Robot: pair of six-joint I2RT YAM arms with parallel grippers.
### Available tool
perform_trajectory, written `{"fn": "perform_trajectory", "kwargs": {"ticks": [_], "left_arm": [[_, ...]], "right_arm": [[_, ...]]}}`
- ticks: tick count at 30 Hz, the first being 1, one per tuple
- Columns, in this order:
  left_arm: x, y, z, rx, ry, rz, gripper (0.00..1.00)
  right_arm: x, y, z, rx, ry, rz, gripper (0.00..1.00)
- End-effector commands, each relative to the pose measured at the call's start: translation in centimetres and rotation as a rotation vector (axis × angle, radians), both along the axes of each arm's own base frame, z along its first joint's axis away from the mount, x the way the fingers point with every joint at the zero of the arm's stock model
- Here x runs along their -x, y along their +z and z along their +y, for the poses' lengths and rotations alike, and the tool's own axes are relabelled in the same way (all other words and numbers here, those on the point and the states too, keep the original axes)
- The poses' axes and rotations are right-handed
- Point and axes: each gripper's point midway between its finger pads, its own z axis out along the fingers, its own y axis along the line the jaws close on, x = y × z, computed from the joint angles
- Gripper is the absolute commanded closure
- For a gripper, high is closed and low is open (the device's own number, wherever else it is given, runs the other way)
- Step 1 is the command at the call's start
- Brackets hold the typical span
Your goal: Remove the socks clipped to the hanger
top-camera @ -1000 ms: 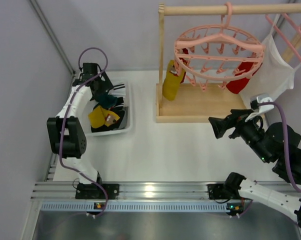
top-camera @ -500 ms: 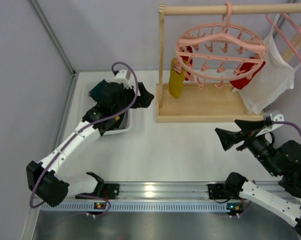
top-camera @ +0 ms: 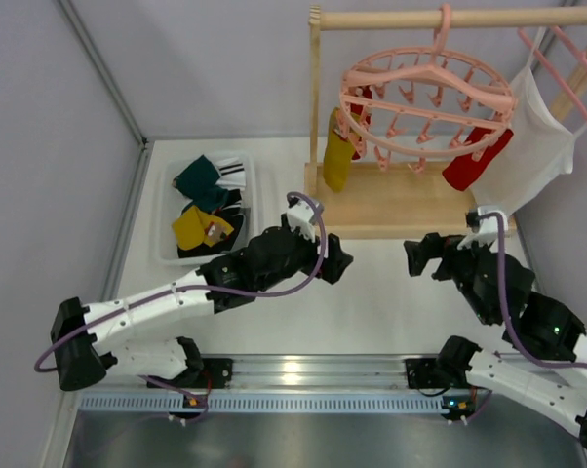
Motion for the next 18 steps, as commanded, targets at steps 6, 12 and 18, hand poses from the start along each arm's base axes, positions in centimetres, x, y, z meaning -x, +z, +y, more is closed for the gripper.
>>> {"fn": "perform_trajectory", "kwargs": {"ticks": [6, 12, 18], "left_arm": [[-1.3, -4.0, 9.6, -0.212, 0.396, 0.117, 0.02], [1.7, -3.0, 13.4, -0.311, 0.329, 0.143, 0.02], [2.7, -2.2, 15.4, -0.347, 0.271, 0.078, 0.02]], "right_arm": [[-3.4, -3.4, 2.6, -0.057, -0.005, 0.106, 0.01], [-9.7, -5.9, -2.7, -0.120, -0.216, 0.114, 0.01], [-13.2, -6.6, -8.0, -0.176, -0.381, -0.080, 0.01]]}}
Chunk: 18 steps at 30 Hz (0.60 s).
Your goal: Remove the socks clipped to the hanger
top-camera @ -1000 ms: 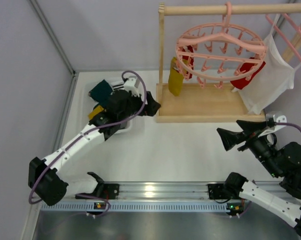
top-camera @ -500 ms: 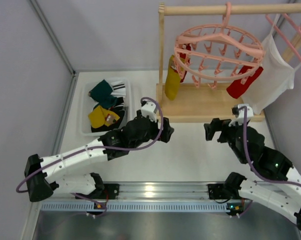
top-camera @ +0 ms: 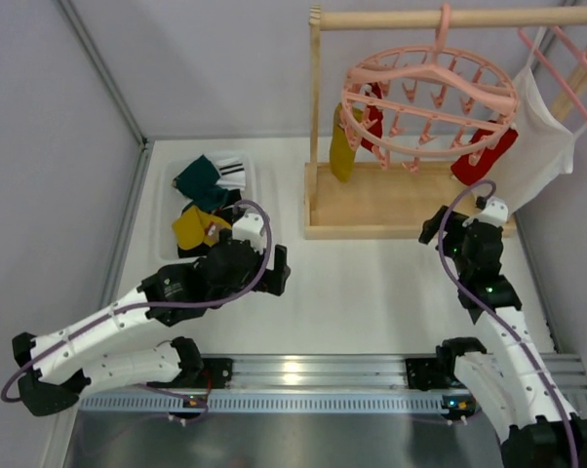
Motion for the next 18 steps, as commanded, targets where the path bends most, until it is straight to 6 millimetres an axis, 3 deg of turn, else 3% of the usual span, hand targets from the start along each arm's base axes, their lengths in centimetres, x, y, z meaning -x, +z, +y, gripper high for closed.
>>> {"fn": "perform_trajectory", "kwargs": {"ticks": [1, 3, 4, 10, 16, 17, 18], "left_arm": [[0.8, 0.7, 2.0, -0.051, -0.041, -0.040, 0.02], [0.5, 0.7, 2.9, -0.063, -0.014, -0.066, 0.02], [0.7, 1.0, 3.2, -0.043, -0.009, -0.073, 0.02], [1.6, 1.9, 4.6, 0.047, 0.004, -0.100, 0.01], [2.2, 2.0, 4.1, 0.070, -0.040, -0.088, 0.02], [2.4, 2.0, 3.8, 0.071, -0.055, -0.079, 0.02], [2.4, 1.8, 3.7, 0.062, -0.061, -0.074, 0.02]], "right_arm": [[-3.3, 4.7, -1.5, -0.022, -0.026, -0.260, 0.01], [-4.4, 5.5, -2.5, -0.004, -0.021, -0.313, 0.00], [-5.1, 4.4, -2.9, -0.001, -0.018, -0.286, 0.01], [-7.9, 4.4, -4.7, 0.112, 0.038, -0.336, 0.01], [-8.6, 4.9, -7.4, 0.175, 0.034, -0.395, 0.03], [-8.8, 5.7, -7.3, 0.180, 0.048, -0.436, 0.03], [-9.1, 5.2, -7.8, 0.182, 0.045, -0.431, 0.03]]}}
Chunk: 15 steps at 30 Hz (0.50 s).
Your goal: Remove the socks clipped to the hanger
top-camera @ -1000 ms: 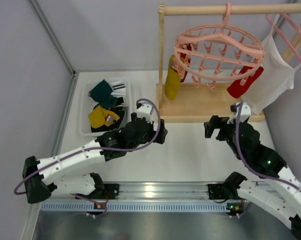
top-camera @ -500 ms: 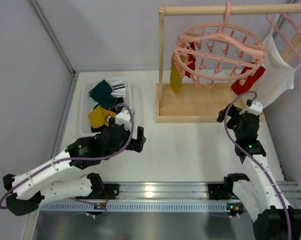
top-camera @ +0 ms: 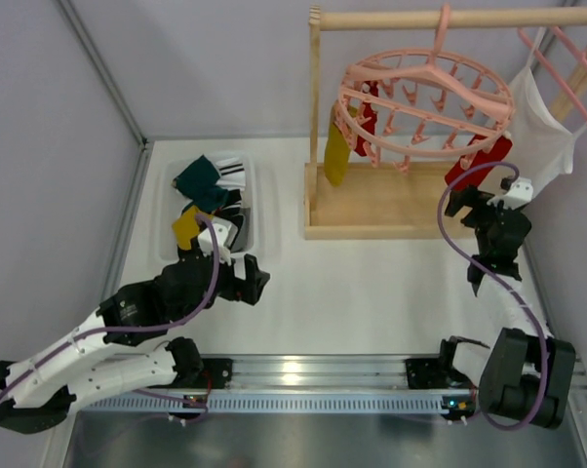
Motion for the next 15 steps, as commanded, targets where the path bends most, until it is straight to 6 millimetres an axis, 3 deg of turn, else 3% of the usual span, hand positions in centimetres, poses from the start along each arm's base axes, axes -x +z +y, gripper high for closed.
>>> {"fn": "perform_trajectory", "kwargs": {"ticks": [1, 8, 15], "left_arm": [[0.3, -0.6, -0.8, -0.018, -0.039, 0.020, 0.02], [0.8, -0.7, -1.3, -0.009, -0.076, 0.035, 0.02], [1.0, -0.7, -1.4, -0.003, -0.086, 0.036, 0.02]], "right_arm": [[-1.5, 4.3, -0.5, 0.090, 0.060, -0.183, 0.03], [-4.1, 5.9, 0.2, 0.168, 0.220, -0.285, 0.06], [-6.4, 4.1, -0.4, 0.171, 0.269, -0.246, 0.09]]}}
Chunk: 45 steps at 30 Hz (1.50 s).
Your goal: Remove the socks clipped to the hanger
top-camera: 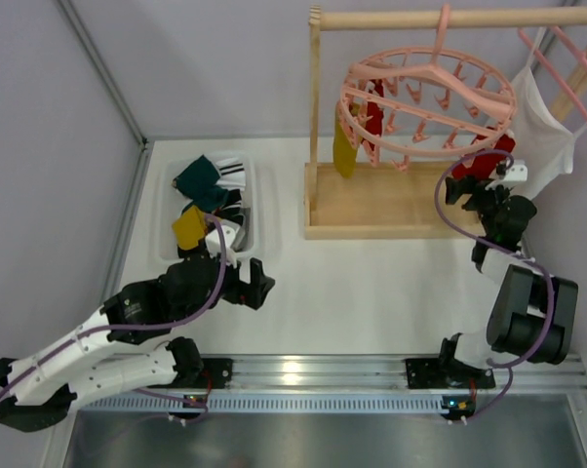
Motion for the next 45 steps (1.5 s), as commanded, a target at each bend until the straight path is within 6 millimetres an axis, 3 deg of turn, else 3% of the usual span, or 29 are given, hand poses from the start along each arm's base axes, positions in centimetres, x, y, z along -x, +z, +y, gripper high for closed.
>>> {"fn": "perform_trajectory", "kwargs": {"ticks": [1, 6, 7, 10, 12, 14, 15, 17, 18, 24, 25, 26, 28, 30, 31, 32, 34, 35, 37, 38, 39, 41, 42, 45], "left_arm": [[0.3, 0.1, -0.3, 0.006, -0.024, -0.004, 0.02], [0.2, -0.2, -0.5, -0.006, -0.025, 0.001, 0.02], [0.2, -0.2, -0.4, -0.007, -0.024, 0.000, 0.02], [0.1, -0.2, -0.5, -0.012, -0.022, 0.001, 0.02], [0.0, -0.3, -0.5, -0.017, -0.019, 0.002, 0.02], [0.0, -0.4, -0.5, -0.020, -0.019, 0.003, 0.02], [0.0, -0.4, -0.5, -0.021, -0.020, 0.005, 0.02], [0.0, -0.4, -0.5, -0.020, -0.017, 0.004, 0.02], [0.0, -0.3, -0.4, -0.018, -0.014, 0.001, 0.02], [-0.7, 1.1, -0.1, 0.024, 0.051, -0.013, 0.02], [-0.9, 1.8, -0.2, 0.043, 0.068, -0.014, 0.02], [-1.0, 2.2, -0.4, 0.052, 0.074, -0.013, 0.02], [-1.2, 3.2, -0.8, 0.081, 0.082, -0.007, 0.02], [-1.5, 5.3, -1.5, 0.113, 0.088, -0.016, 0.01], [-1.7, 6.1, -1.7, 0.127, 0.092, -0.021, 0.02], [-2.0, 7.6, -2.2, 0.150, 0.099, -0.030, 0.02], [-2.4, 9.1, -2.8, 0.170, 0.100, -0.036, 0.01], [-2.8, 10.8, -3.4, 0.189, 0.102, -0.050, 0.02], [-3.2, 12.4, -4.1, 0.206, 0.102, -0.063, 0.02], [-3.7, 12.6, -5.0, 0.193, 0.100, -0.061, 0.02], [-3.7, 15.0, -5.3, 0.236, 0.089, -0.086, 0.02], [-4.2, 16.0, -6.5, 0.234, 0.081, -0.092, 0.01], [-4.3, 18.4, -6.6, 0.271, 0.077, -0.120, 0.01], [-4.9, 20.2, -8.3, 0.272, 0.062, -0.143, 0.02]], "right_arm": [[-1.0, 4.3, -0.6, 0.074, 0.046, -0.170, 0.09], [-1.8, 4.1, -0.4, 0.056, 0.106, -0.183, 0.15], [-1.9, 4.2, -0.1, 0.054, 0.127, -0.189, 0.24], [-1.2, 6.2, 1.5, 0.031, 0.204, -0.274, 0.38], [-0.3, 6.5, 1.9, 0.004, 0.208, -0.304, 0.44], [0.4, 7.1, 2.1, -0.035, 0.208, -0.341, 0.62], [0.7, 7.3, 2.4, -0.052, 0.220, -0.351, 0.82], [1.6, 7.3, 3.0, -0.106, 0.235, -0.368, 0.92], [2.2, 8.2, 3.2, -0.101, 0.239, -0.413, 0.95], [5.8, 8.5, 4.6, -0.151, 0.224, -0.457, 1.00], [6.2, 7.5, 4.7, -0.170, 0.210, -0.426, 1.00], [7.1, 8.4, 5.1, -0.161, 0.210, -0.450, 1.00], [7.8, 7.9, 5.2, -0.167, 0.184, -0.424, 1.00], [9.4, 7.9, 6.4, -0.156, 0.181, -0.413, 1.00], [9.2, 6.3, 6.2, -0.146, 0.136, -0.346, 1.00], [10.4, 7.0, 7.7, -0.135, 0.158, -0.360, 1.00], [11.0, 7.0, 8.1, -0.098, 0.117, -0.354, 1.00], [11.9, 6.8, 9.9, -0.104, 0.155, -0.327, 1.00], [12.6, 7.0, 10.6, -0.112, 0.147, -0.323, 1.00], [13.4, 7.1, 12.3, -0.121, 0.197, -0.308, 1.00], [13.6, 6.9, 12.6, -0.121, 0.198, -0.295, 1.00], [14.1, 7.0, 13.8, -0.137, 0.214, -0.274, 1.00], [14.3, 7.2, 14.2, -0.141, 0.219, -0.269, 1.00], [14.5, 7.2, 15.6, -0.147, 0.234, -0.237, 1.00]]}}
